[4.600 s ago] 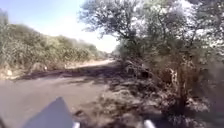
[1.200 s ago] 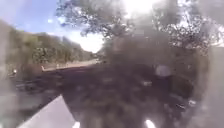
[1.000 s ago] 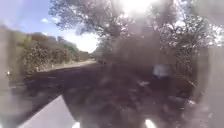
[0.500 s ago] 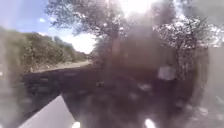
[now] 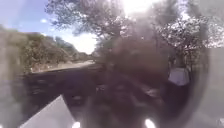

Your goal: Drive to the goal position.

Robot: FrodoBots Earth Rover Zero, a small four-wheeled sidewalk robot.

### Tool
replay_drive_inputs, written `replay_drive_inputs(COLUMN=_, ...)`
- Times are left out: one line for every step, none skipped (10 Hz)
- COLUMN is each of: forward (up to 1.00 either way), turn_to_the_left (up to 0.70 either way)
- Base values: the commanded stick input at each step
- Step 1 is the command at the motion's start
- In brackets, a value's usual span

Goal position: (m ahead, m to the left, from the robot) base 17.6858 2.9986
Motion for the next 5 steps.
replay_drive_inputs(forward=0.5, turn_to_the_left=0.0)
replay_drive_inputs(forward=0.5, turn_to_the_left=0.0)
replay_drive_inputs(forward=0.5, turn_to_the_left=0.0)
replay_drive_inputs(forward=0.5, turn_to_the_left=0.0)
replay_drive_inputs(forward=0.5, turn_to_the_left=0.0)
